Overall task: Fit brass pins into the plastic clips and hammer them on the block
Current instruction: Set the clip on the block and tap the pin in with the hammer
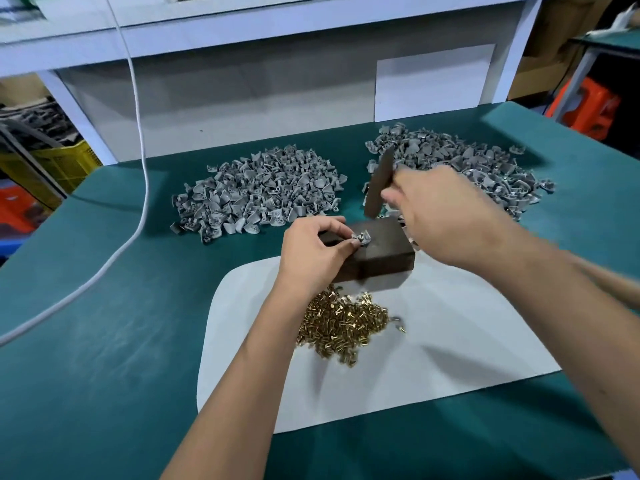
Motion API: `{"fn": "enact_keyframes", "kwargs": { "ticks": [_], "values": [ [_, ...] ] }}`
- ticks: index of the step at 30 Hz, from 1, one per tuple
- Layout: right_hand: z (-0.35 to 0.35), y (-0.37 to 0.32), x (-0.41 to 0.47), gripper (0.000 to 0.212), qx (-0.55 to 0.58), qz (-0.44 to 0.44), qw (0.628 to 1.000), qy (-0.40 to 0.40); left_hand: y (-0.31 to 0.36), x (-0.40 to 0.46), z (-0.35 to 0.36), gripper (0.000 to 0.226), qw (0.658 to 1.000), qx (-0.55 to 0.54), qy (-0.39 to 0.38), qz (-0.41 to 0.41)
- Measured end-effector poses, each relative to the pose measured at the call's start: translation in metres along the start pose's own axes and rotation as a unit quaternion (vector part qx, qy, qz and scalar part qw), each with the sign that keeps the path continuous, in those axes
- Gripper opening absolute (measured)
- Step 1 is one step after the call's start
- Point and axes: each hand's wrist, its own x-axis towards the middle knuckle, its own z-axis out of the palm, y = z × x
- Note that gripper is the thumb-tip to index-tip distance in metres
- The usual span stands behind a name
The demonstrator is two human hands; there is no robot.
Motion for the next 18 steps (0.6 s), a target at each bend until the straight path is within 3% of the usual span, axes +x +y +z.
{"fn": "enact_keyframes", "kwargs": {
  "ticks": [1, 6, 10, 14, 18],
  "values": [
    [0.005, -0.003, -0.002, 0.019, 0.012, 0.001, 1.000, 0.016, 0.000, 0.000, 0.000, 0.015, 1.000, -0.001, 0.001, 0.001],
    [0.007, -0.005, -0.003, 0.026, -0.029, -0.007, 0.996, -0.079, 0.001, -0.001, 0.001, 0.013, 1.000, 0.000, -0.001, -0.010],
    [0.002, -0.005, 0.000, 0.020, 0.000, -0.025, 0.999, 0.044, 0.000, 0.001, 0.000, 0.011, 1.000, 0.014, -0.001, -0.001],
    [0.020, -0.009, -0.006, 0.020, -0.029, -0.017, 0.998, -0.046, 0.001, 0.001, 0.001, 0.008, 1.000, 0.011, -0.002, -0.004],
    [0.008, 0.010, -0.001, 0.026, -0.040, -0.022, 0.997, -0.059, 0.001, -0.001, 0.002, 0.007, 1.000, 0.009, 0.003, -0.011]
  ]
}}
